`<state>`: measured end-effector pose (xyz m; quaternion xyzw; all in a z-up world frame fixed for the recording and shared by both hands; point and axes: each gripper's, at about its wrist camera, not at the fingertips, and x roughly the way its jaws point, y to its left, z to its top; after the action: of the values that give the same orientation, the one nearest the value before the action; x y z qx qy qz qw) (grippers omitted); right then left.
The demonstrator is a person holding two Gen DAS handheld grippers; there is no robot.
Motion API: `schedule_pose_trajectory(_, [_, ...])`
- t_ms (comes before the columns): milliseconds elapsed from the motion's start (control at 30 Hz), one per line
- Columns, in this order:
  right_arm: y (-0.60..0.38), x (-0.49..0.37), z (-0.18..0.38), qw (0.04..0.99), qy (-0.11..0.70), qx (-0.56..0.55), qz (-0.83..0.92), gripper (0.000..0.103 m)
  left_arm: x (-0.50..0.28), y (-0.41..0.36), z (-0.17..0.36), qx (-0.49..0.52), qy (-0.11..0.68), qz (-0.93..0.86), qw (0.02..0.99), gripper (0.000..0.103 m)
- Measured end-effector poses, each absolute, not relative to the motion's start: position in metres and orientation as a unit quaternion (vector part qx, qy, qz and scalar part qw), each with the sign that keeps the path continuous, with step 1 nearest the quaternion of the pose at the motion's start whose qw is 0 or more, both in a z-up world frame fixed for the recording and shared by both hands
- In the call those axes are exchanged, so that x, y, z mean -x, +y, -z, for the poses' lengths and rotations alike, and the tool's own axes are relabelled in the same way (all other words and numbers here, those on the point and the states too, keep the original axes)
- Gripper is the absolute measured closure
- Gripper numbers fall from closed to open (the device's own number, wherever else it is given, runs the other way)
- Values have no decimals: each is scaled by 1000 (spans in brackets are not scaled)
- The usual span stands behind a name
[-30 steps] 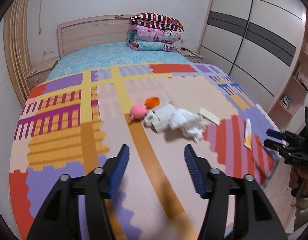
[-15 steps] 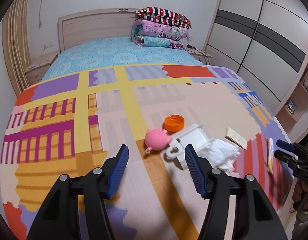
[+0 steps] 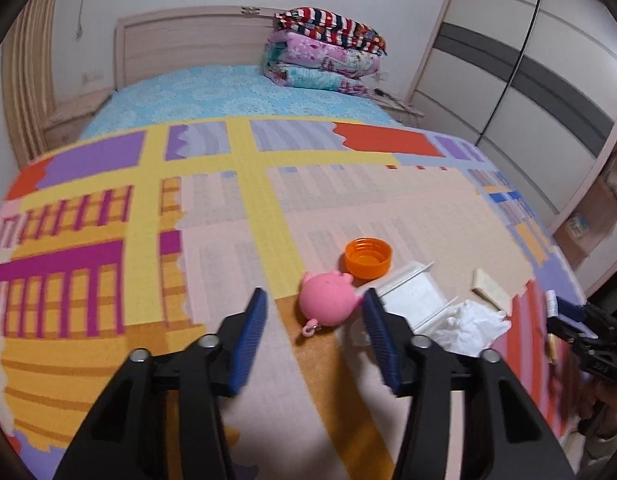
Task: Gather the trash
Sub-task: 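Grasp the white ointment tube with the right tool while the left tool grasps the pink pig toy, then carry the ointment tube and pink pig toy over the black trash bin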
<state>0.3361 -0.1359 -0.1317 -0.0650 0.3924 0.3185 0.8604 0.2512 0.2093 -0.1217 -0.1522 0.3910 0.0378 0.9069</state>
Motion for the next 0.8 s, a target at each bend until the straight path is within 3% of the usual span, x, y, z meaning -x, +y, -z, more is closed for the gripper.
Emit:
schedule_pose_trajectory(33, [-136, -338, 131, 860, 393, 64, -318, 61, -253, 210, 122, 159, 390, -27, 907, 71])
schedule_pose_trajectory(133, [-134, -341, 131, 857, 395, 63, -323, 78, -257, 204, 119, 140, 393, -26, 909, 71])
schedule_pose_trajectory(200, [-134, -343, 132, 855, 397, 55, -328, 81, -257, 204, 118, 141, 394, -28, 908, 73])
schedule_pose_trajectory(800, [-145, -311, 104, 854, 372, 42, -362, 85, -204, 178, 83, 127, 374, -29, 918, 75])
